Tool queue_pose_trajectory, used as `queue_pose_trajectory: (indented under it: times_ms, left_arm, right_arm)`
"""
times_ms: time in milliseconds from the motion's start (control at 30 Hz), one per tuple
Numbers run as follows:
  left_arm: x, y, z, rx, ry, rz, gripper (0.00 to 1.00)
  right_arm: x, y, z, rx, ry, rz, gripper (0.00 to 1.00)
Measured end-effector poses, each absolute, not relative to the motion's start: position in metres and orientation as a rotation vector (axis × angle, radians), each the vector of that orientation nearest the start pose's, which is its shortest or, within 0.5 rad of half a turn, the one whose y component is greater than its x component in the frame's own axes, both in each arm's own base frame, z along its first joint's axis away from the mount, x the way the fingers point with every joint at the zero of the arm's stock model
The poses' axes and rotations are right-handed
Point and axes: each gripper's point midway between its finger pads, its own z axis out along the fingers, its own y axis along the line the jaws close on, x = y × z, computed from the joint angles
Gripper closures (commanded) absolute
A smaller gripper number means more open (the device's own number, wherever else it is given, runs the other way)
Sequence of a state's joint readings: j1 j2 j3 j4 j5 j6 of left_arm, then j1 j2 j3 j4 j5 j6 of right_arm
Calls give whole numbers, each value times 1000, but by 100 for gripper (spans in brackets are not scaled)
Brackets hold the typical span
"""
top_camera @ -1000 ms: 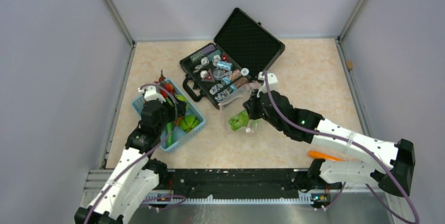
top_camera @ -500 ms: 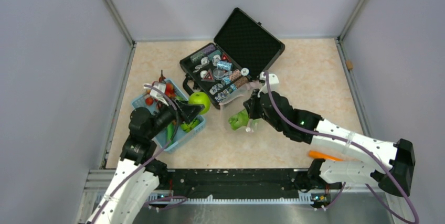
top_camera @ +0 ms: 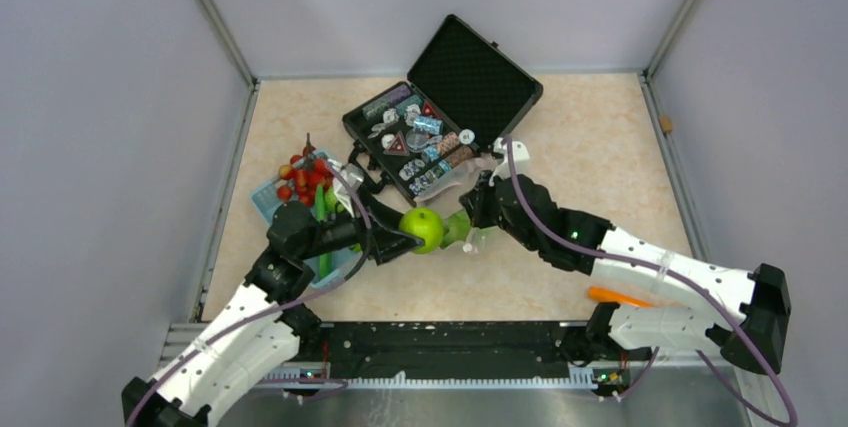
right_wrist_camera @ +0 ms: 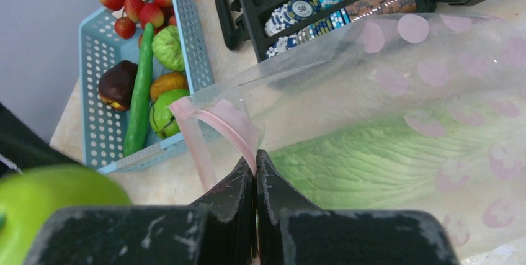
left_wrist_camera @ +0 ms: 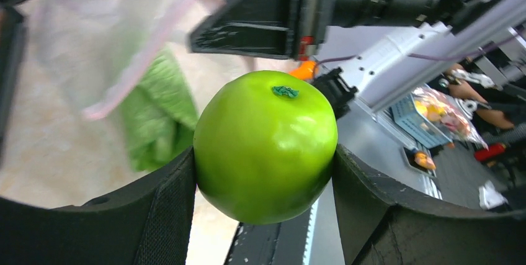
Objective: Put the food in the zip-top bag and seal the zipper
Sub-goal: Place the fake fruit in the zipper food storage bag.
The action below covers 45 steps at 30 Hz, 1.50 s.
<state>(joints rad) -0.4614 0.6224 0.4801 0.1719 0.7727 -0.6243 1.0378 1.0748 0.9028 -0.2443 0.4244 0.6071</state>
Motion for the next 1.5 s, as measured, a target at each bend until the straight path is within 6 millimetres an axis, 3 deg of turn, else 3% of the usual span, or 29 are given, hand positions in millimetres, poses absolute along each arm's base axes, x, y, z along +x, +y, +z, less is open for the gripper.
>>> queue_pose_trajectory:
  times_ms: [100, 167, 400, 533, 733, 933, 1333, 1500]
  left_arm:
    - [137, -254, 267, 597, 1624, -1453, 63]
    - [137, -264, 266, 598, 1623, -1449, 63]
    - [180, -270, 240, 442, 1721, -1271, 63]
    - [201, -271, 235, 393, 1761, -1178, 63]
    - [215, -275, 224, 356, 1807, -1129, 60]
    - [221, -287, 222, 356, 1832, -1059, 58]
    - [219, -280, 240, 326, 1729, -998, 55]
    - [211, -284, 233, 355, 1750, -967, 56]
  right_arm:
    - [222, 286, 234, -163, 2002, 691, 100]
    - [221, 290, 235, -170, 2001, 715, 100]
    - [215, 298, 238, -202, 2000, 769, 100]
    - [220, 295, 238, -186, 1997, 758, 100]
    - [224, 292, 238, -183, 1991, 740, 100]
    - [230, 282, 236, -157, 1993, 687, 100]
    - [234, 286, 256, -45, 1964, 740, 100]
    - [236, 285, 259, -8, 1959, 733, 100]
